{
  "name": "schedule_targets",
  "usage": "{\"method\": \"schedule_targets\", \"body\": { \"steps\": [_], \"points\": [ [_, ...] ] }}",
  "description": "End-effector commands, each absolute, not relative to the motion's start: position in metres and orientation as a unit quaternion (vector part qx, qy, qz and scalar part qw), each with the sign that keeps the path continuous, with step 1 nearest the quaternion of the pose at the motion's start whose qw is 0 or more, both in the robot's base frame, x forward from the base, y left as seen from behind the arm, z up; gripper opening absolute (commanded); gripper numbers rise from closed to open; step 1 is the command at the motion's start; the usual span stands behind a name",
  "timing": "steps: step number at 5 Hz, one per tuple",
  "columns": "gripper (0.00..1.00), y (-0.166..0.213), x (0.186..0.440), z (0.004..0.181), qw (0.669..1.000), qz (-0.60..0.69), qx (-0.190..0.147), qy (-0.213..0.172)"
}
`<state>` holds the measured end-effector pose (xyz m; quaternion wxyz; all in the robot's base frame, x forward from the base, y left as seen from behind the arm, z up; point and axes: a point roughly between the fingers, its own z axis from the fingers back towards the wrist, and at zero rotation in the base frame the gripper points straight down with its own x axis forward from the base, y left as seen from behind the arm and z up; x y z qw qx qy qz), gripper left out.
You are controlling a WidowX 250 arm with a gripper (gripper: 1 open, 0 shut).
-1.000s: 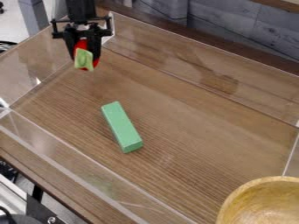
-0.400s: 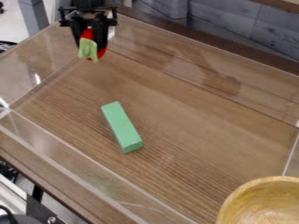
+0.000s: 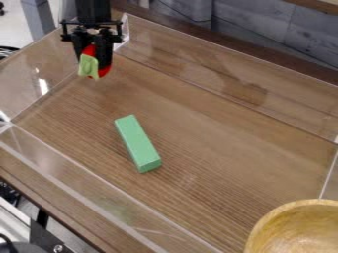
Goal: Move the red fruit to the left
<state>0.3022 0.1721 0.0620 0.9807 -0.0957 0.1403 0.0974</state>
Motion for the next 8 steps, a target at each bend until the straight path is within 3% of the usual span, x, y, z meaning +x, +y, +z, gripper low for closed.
{"method": "schedule_targets", "body": {
  "steps": [1, 2, 3, 4, 5, 6, 7, 8],
  "points": [
    [0.00, 0.195, 0.303, 0.081, 0.986, 0.091, -0.081, 0.115],
    [0.00, 0.210, 0.296, 0.076, 0.986, 0.085, -0.080, 0.122],
    [1.00, 0.206, 0.291, 0.071, 0.986, 0.067, -0.088, 0.127],
    [1.00, 0.202, 0.288, 0.069, 0.985, 0.052, -0.101, 0.131],
    [0.00, 0.200, 0.290, 0.074, 0.986, 0.035, -0.103, 0.125],
    [0.00, 0.211, 0.298, 0.068, 0.985, 0.057, -0.110, 0.120],
    [1.00, 0.217, 0.302, 0.059, 0.983, 0.077, -0.116, 0.121],
    [1.00, 0.211, 0.303, 0.060, 0.979, 0.111, -0.122, 0.118]
  ]
}}
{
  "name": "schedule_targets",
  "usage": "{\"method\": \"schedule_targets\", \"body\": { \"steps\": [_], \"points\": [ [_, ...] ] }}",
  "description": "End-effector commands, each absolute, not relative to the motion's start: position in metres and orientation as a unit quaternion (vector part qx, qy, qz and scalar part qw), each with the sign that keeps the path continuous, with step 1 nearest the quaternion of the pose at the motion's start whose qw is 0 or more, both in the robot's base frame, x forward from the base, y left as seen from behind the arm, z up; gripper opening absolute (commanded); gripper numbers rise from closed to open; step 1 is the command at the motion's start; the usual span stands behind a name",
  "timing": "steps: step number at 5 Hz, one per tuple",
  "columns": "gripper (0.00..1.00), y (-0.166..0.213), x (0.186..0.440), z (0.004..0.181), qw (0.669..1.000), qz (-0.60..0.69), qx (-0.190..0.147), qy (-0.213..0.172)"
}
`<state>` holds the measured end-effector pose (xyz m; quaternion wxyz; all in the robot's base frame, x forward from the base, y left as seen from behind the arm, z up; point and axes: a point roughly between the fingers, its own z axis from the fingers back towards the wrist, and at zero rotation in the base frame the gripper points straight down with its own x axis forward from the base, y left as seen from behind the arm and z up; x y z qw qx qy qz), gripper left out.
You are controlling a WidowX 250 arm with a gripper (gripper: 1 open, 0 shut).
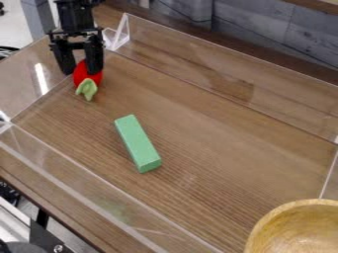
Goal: Move the red fruit to the left
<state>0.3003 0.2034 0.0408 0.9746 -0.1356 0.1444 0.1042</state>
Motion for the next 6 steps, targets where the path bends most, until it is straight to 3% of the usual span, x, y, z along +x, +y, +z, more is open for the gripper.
{"method": "schedule_targets", "body": {
  "steps": [1, 2, 3, 4, 5, 6],
  "points": [
    [1.00, 0.205, 0.307, 0.064, 0.975, 0.143, -0.128, 0.112],
    [0.00, 0.207, 0.308, 0.062, 0.975, 0.143, -0.128, 0.111],
    [0.00, 0.210, 0.307, 0.067, 0.975, 0.145, -0.130, 0.107],
    [1.00, 0.218, 0.301, 0.064, 0.971, 0.167, -0.134, 0.104],
    [1.00, 0.220, 0.298, 0.064, 0.968, 0.186, -0.138, 0.098],
    [0.00, 0.220, 0.297, 0.065, 0.972, 0.162, -0.135, 0.102]
  ]
}}
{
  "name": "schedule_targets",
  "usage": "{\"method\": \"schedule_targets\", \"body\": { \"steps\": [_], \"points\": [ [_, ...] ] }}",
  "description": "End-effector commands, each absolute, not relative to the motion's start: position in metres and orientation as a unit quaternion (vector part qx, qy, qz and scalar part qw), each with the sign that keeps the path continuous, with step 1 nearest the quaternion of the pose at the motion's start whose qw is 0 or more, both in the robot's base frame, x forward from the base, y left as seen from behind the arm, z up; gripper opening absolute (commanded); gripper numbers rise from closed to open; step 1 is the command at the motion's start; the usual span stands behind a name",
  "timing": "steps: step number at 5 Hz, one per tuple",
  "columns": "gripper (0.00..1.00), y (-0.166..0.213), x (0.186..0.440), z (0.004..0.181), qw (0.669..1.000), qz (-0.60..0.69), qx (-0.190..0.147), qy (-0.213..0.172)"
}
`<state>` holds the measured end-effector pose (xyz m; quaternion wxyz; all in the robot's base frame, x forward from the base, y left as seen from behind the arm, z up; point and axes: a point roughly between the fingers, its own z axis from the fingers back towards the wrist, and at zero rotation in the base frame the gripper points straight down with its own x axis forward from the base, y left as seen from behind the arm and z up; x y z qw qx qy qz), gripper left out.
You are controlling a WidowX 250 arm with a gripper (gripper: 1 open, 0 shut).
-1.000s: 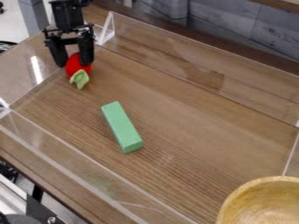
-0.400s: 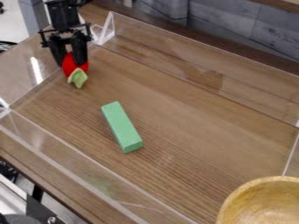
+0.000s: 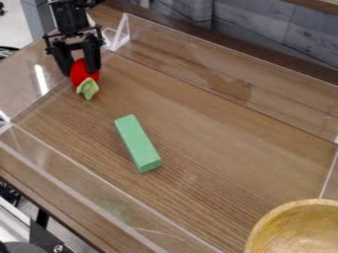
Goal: Move the red fruit to the left
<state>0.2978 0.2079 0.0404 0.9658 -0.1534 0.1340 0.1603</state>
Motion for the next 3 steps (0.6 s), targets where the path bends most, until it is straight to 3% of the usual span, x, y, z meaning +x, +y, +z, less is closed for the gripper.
{"method": "schedule_targets", "body": {
  "steps": [1, 2, 3],
  "points": [
    [0.00, 0.221, 0.296, 0.074, 0.976, 0.138, -0.135, 0.099],
    [1.00, 0.218, 0.300, 0.075, 0.973, 0.156, -0.139, 0.096],
    [1.00, 0.215, 0.306, 0.077, 0.971, 0.173, -0.141, 0.092]
  ]
}}
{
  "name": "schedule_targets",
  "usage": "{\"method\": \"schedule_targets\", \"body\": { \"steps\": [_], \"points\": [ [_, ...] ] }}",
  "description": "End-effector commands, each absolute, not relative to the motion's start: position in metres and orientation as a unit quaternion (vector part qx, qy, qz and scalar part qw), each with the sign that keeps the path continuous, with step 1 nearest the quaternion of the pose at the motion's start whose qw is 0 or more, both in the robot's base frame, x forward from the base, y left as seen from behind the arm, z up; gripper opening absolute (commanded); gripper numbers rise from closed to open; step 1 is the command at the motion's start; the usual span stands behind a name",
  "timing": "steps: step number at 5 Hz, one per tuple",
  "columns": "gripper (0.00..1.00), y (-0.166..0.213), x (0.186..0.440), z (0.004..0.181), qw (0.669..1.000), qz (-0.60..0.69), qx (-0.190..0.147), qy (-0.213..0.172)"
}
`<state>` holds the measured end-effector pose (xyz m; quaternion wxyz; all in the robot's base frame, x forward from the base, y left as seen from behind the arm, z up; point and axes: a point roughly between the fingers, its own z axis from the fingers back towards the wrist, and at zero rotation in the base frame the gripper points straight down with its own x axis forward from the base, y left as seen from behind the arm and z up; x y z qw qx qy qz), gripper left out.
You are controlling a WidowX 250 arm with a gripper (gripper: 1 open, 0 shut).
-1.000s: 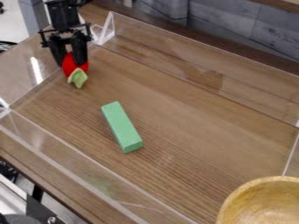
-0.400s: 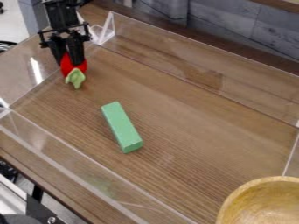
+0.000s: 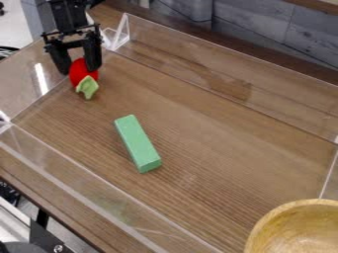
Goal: Move the red fruit to the left
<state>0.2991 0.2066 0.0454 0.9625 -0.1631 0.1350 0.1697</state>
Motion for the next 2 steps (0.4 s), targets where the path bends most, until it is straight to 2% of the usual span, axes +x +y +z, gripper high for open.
{"method": "schedule_targets", "body": {
  "steps": [1, 2],
  "points": [
    [1.00, 0.2164, 0.3057, 0.0835, 0.972, 0.164, -0.140, 0.093],
    [1.00, 0.2172, 0.3057, 0.0866, 0.974, 0.155, -0.137, 0.097]
  ]
}}
